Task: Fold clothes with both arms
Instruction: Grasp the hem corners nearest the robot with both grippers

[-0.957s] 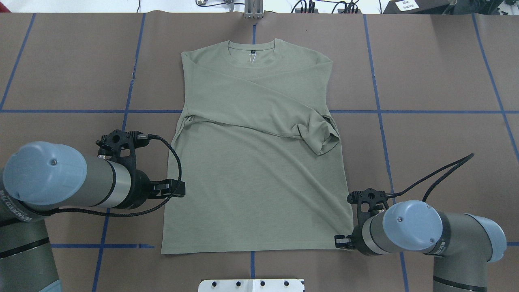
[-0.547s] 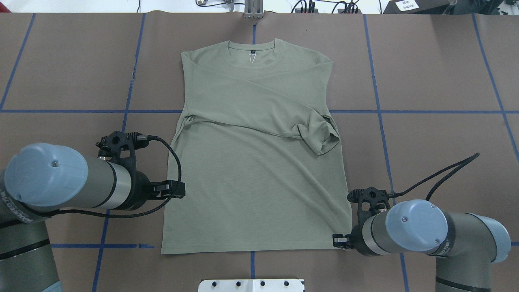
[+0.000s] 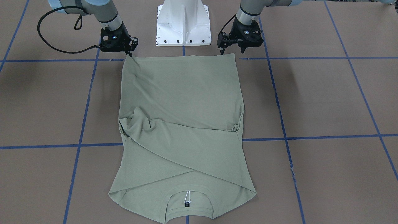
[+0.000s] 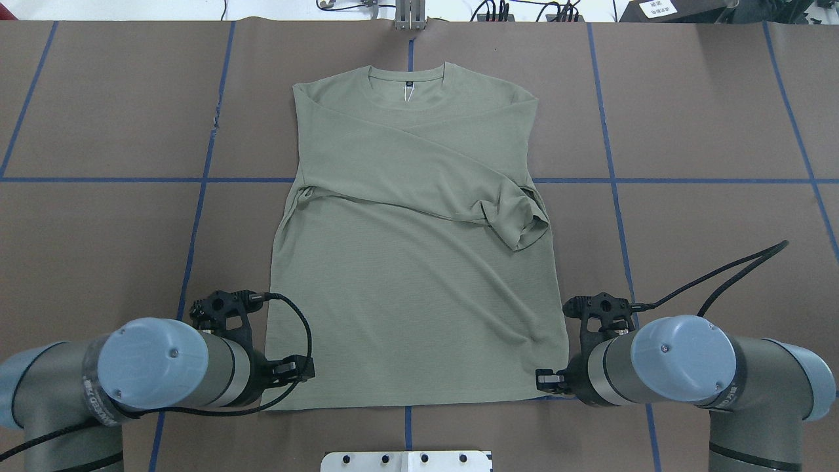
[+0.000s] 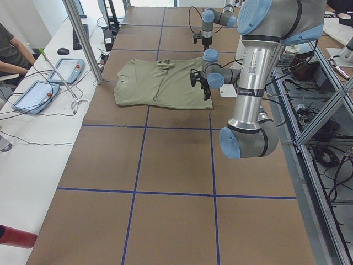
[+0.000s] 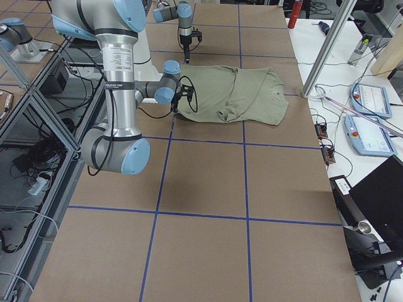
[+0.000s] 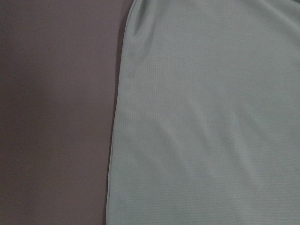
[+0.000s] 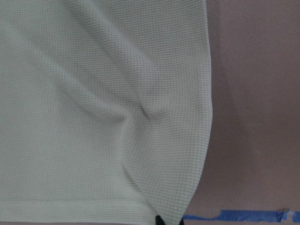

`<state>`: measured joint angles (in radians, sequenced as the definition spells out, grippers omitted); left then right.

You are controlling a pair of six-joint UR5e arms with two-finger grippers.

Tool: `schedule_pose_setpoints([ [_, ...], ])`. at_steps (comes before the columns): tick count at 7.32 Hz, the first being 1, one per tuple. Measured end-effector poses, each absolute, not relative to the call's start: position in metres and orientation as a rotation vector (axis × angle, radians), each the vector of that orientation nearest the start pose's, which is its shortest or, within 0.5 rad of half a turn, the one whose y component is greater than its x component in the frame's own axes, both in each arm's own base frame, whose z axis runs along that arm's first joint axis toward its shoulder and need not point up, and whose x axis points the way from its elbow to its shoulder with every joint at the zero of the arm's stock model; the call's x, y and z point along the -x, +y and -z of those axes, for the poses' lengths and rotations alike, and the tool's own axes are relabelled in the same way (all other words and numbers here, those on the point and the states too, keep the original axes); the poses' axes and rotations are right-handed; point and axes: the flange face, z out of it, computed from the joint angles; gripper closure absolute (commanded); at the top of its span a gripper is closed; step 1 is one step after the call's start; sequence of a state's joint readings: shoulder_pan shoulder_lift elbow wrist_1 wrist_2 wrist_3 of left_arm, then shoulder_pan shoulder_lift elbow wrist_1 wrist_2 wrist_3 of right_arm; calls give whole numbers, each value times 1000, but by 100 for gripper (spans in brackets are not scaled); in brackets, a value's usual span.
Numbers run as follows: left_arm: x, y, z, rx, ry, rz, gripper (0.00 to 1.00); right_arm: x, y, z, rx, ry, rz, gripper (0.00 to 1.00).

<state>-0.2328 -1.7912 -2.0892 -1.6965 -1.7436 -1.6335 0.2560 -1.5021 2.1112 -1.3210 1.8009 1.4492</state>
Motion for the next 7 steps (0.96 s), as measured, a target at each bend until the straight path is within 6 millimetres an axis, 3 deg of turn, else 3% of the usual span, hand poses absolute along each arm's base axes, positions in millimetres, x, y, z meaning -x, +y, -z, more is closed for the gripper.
schedule_pose_setpoints([
  [2,-503,-211,-315,131,838,217,5,440,-239,-347,47,-887,-40,100],
  [7,-514,-207,-331,132,802,222,17,434,-245,-342,43,-900,-51,100],
])
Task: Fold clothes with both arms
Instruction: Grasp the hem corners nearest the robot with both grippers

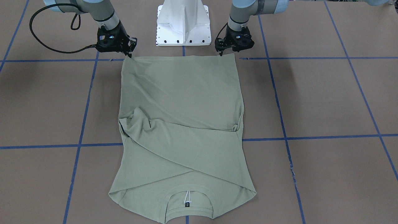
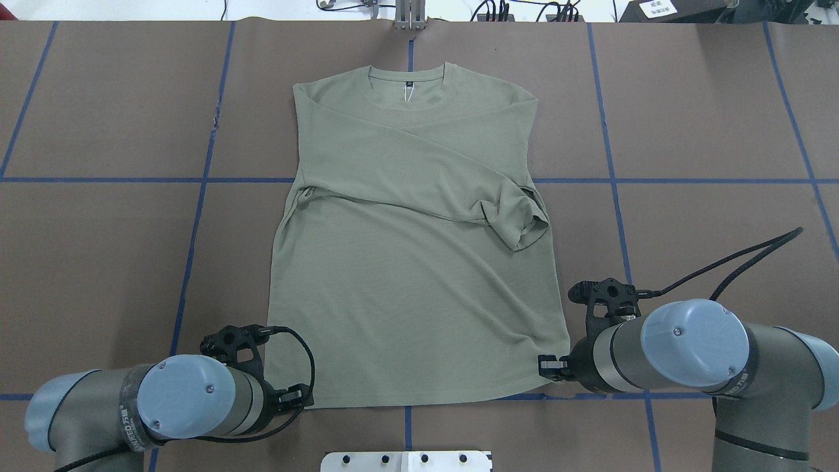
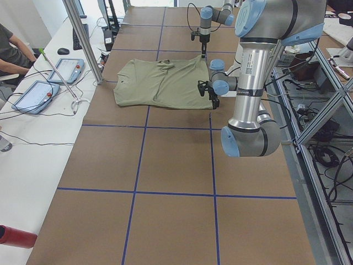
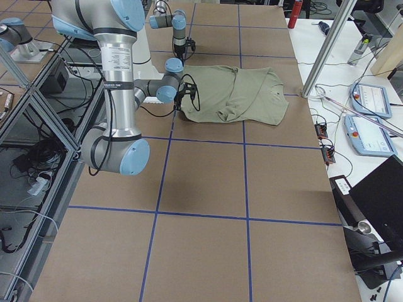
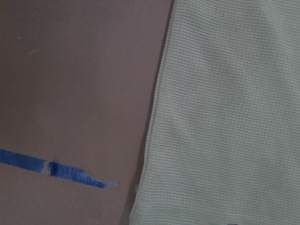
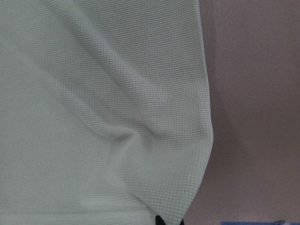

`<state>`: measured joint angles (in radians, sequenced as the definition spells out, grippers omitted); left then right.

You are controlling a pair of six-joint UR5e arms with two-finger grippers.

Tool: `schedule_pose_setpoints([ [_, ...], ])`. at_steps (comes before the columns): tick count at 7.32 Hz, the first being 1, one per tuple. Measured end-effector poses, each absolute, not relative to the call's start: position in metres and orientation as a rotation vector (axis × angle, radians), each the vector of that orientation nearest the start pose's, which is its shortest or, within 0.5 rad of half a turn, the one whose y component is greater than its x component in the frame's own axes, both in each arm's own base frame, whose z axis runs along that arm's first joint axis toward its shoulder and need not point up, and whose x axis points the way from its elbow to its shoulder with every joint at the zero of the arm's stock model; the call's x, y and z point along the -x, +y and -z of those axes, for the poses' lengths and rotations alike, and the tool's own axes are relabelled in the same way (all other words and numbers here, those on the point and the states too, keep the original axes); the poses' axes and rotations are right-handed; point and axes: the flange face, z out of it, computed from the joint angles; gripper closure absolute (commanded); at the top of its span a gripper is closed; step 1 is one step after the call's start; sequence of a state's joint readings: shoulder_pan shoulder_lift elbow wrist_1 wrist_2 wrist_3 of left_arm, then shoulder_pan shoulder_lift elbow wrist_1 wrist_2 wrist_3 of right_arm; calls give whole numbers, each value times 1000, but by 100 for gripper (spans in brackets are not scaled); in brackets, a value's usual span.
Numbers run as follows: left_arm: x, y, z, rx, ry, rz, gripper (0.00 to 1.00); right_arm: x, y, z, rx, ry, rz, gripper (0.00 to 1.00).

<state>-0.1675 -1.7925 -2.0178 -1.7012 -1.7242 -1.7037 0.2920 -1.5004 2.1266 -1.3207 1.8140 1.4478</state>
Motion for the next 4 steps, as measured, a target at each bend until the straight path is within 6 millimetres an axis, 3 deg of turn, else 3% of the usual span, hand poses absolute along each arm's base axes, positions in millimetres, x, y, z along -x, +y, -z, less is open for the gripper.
schedule_pose_setpoints([
  [3,-516,-210,-335,118,794,231,20,431,-249,-342,46,-901,-57,100],
  [4,-516,-211,-336,112,792,234,26,430,-250,-342,47,-901,-59,100],
])
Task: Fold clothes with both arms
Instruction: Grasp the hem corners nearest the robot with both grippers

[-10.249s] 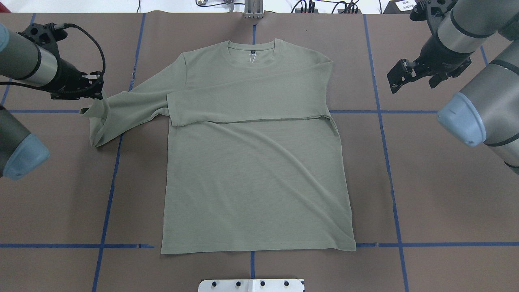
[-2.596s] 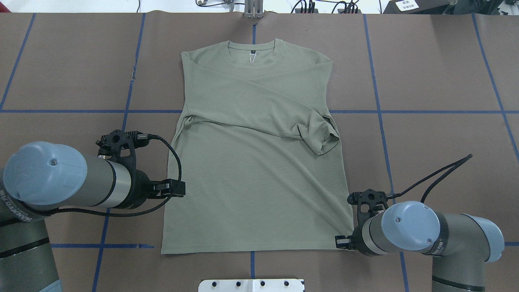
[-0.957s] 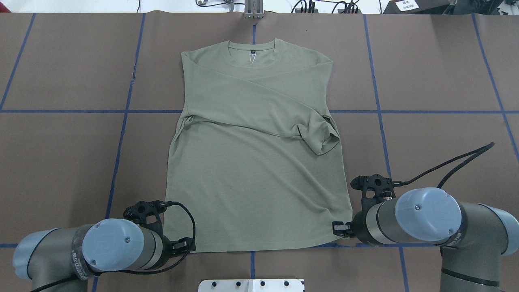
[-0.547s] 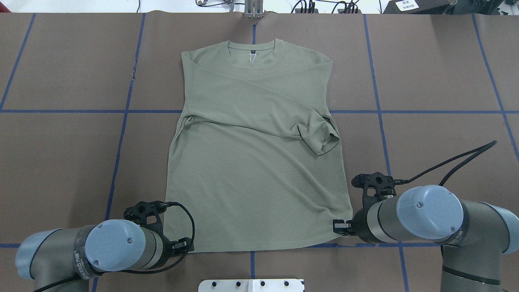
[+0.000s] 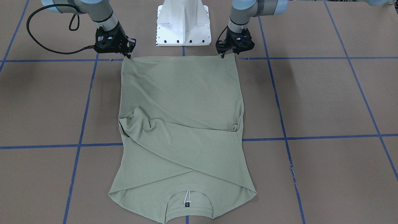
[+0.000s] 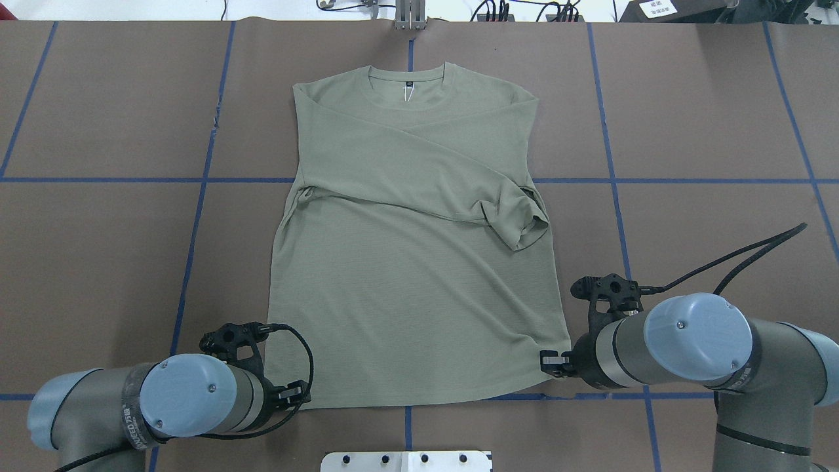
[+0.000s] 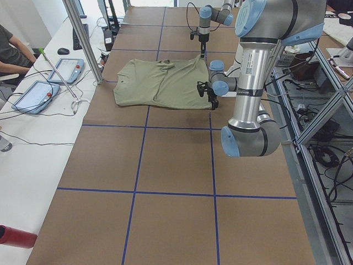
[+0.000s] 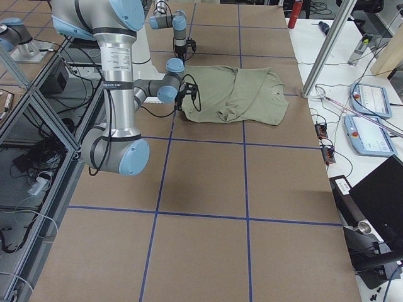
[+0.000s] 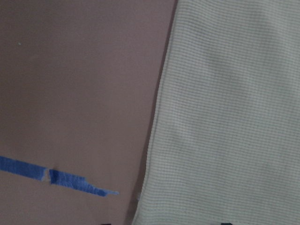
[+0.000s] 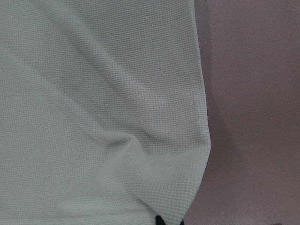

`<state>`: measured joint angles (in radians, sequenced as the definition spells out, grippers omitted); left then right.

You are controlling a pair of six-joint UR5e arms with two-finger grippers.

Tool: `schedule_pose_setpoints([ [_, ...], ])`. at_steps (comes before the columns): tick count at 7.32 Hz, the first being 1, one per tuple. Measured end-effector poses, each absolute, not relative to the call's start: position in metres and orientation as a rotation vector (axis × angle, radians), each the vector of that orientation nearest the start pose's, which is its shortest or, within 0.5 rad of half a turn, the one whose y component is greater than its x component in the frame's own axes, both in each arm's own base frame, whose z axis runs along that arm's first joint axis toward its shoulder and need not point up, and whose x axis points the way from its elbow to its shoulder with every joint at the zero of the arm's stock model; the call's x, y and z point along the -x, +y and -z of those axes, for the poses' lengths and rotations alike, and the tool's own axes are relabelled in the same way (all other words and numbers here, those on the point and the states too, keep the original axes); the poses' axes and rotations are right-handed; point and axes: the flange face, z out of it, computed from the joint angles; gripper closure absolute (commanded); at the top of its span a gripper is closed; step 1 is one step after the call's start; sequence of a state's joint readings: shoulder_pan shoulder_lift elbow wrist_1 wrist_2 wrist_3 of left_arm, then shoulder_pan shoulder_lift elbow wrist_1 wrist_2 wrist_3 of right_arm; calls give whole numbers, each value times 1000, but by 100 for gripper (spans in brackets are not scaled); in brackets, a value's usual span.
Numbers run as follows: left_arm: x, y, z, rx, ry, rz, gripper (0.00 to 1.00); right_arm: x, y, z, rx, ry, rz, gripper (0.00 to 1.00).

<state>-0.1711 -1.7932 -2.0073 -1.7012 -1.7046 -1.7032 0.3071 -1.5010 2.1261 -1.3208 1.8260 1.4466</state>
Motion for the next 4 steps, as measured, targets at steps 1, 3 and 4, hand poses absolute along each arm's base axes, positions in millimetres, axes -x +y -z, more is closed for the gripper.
schedule_pose_setpoints([
  [1,-516,-212,-336,107,791,238,34,430,-251,-342,46,-901,-60,100],
  [3,-516,-213,-336,106,791,243,51,429,-251,-343,46,-900,-61,100],
  [4,-516,-214,-337,105,791,244,59,429,-252,-343,46,-900,-62,100],
])
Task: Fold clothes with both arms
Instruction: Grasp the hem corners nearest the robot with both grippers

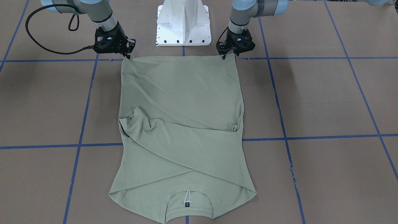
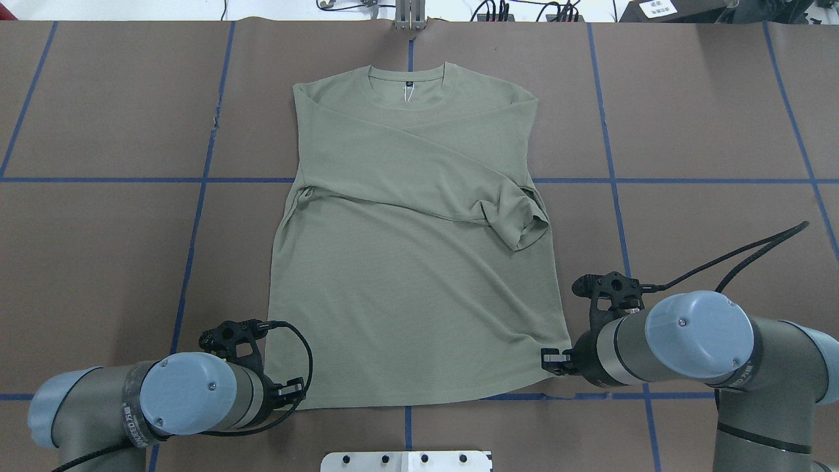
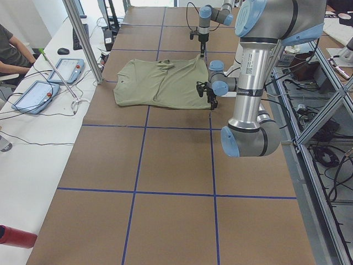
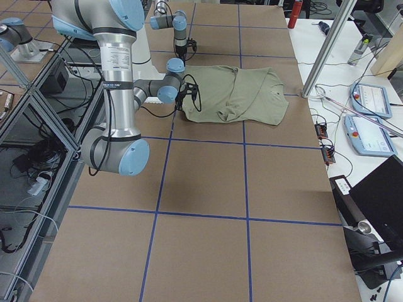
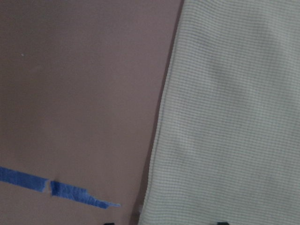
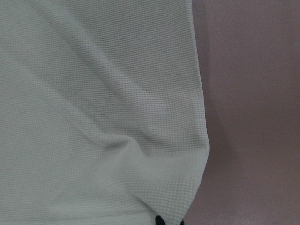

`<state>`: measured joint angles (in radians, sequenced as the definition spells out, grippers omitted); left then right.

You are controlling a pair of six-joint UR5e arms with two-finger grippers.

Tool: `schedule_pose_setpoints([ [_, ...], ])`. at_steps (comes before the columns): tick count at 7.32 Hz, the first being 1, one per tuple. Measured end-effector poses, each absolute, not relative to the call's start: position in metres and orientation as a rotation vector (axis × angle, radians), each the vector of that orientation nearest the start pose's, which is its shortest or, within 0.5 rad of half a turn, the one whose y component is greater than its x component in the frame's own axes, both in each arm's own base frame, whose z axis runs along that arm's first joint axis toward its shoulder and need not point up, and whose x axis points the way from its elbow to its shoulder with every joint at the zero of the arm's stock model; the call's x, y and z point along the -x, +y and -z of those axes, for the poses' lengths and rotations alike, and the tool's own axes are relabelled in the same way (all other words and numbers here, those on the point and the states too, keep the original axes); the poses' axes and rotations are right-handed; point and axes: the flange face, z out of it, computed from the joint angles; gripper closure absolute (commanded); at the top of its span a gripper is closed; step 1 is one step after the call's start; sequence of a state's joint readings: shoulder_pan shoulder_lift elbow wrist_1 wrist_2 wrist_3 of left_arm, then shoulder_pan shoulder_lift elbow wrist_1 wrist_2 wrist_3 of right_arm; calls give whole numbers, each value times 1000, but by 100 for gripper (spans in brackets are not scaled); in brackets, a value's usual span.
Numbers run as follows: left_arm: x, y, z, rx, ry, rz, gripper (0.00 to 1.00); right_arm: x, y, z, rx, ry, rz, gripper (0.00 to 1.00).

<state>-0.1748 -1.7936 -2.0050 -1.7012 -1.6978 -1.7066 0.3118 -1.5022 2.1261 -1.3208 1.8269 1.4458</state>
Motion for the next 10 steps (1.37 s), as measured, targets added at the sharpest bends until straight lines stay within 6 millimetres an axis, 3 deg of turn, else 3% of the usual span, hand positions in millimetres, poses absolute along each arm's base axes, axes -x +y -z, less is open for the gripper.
schedule_pose_setpoints([
  [4,-515,-213,-335,103,793,247,87,428,-252,-343,45,-899,-63,100],
  [5,-515,-213,-334,101,795,248,99,428,-252,-343,45,-899,-63,100],
  [10,-504,-216,-319,98,828,254,100,414,-262,-343,67,-907,-79,100],
])
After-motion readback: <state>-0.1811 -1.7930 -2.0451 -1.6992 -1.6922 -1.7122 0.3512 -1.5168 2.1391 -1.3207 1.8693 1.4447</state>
